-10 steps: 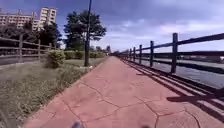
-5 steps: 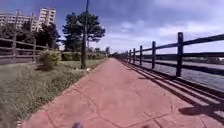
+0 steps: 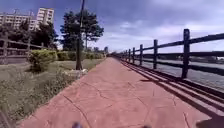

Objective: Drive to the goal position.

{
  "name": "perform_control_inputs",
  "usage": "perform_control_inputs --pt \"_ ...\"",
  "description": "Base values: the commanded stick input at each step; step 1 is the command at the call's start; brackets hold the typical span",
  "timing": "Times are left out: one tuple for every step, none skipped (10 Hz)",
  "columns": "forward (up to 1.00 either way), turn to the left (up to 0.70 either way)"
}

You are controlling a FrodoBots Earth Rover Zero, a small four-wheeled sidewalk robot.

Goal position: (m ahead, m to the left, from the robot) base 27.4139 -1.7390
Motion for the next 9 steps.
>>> perform_control_inputs --pt "0.70 0.35" --pt "0.70 0.35" --pt "0.70 0.35" --pt "0.70 0.35" --pt "0.70 0.35" --pt "0.70 0.35" --pt "0.70 0.16" --pt "0.70 0.00" --pt "0.70 0.00"
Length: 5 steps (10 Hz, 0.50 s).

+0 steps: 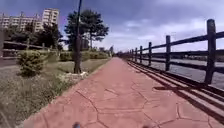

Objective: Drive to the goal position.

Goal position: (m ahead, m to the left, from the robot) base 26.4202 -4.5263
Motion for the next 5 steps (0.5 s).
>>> perform_control_inputs --pt "0.70 0.00" --pt "0.70 0.00" --pt "0.70 0.00" --pt "0.70 0.00" --pt "0.70 0.00"
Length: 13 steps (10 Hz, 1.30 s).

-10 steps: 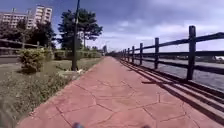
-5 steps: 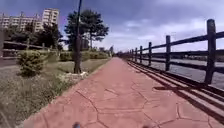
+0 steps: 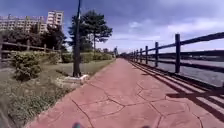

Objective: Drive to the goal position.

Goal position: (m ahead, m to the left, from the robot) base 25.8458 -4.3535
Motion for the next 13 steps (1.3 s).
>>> perform_control_inputs --pt "0.70 0.00" --pt "0.70 0.00" --pt "0.70 0.00" --pt "0.70 -0.08" --pt "0.70 -0.35" --pt "0.70 -0.35" --pt "0.70 -0.35" --pt "0.70 -0.35" --pt "0.70 -0.35" --pt "0.70 -0.35" --pt "0.70 -0.35" --pt "0.70 -0.35" --pt "0.70 -0.35"
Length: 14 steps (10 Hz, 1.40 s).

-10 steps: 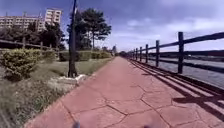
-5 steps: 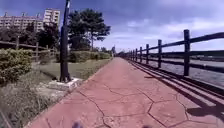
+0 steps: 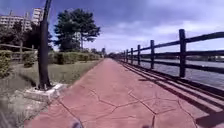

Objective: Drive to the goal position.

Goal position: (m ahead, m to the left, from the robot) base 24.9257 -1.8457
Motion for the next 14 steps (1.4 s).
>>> perform_control_inputs --pt "0.70 -0.10" --pt "0.70 0.00" --pt "0.70 0.00" --pt "0.70 0.00" --pt "0.70 0.00" --pt "0.70 0.00" --pt "0.70 0.00" --pt "0.70 0.00" --pt "0.70 0.00" --pt "0.70 0.00" --pt "0.70 0.00" --pt "0.70 0.00" --pt "0.70 0.00" --pt "0.70 0.00"
